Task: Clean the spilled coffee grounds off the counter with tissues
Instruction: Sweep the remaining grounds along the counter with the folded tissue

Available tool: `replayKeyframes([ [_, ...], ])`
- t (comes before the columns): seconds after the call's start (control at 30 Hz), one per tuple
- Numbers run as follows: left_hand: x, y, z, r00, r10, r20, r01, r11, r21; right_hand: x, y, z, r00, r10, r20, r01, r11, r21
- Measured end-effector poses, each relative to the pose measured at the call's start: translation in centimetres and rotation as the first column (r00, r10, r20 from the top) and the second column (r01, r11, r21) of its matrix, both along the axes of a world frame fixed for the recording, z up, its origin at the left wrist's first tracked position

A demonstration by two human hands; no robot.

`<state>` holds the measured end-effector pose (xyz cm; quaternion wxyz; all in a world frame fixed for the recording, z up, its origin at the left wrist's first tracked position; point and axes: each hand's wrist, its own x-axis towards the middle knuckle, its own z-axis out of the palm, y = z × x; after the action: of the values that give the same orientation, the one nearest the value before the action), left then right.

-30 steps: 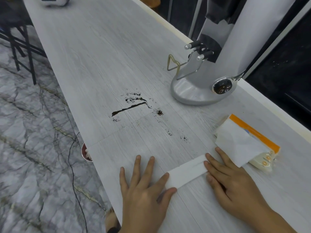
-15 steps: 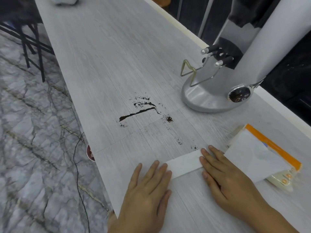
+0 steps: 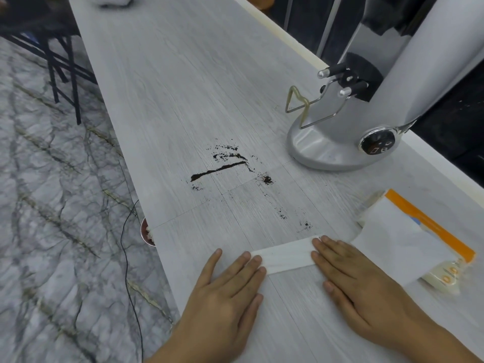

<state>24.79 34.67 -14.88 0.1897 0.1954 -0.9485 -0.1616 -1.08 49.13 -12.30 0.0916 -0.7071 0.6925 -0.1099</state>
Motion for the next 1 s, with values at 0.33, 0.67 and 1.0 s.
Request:
replayKeyframes([
  [0.33, -2.7, -1.3, -0.5, 0.955, 0.187, -0.231, -0.168, 0.981, 0.099, -1.2, -2.9, -1.6, 0.997, -0.062, 0.056, 0.075, 0.958, -0.277],
  [0.67, -1.9, -0.9, -1.6, 0.970, 0.126, -0.207, -0.114, 0.991, 0.071, -0.4, -2.2, -2.0, 0.994, -0.109, 0.034, 0.114, 0.945, -0.306],
  [1.0, -0.7, 0.1, -1.1, 0.993, 0.099, -0.064, -0.095, 0.993, 0.071, -0.5, -0.8, -1.0, 0.994, -0.057, 0.095, 0.067, 0.992, -0.104],
])
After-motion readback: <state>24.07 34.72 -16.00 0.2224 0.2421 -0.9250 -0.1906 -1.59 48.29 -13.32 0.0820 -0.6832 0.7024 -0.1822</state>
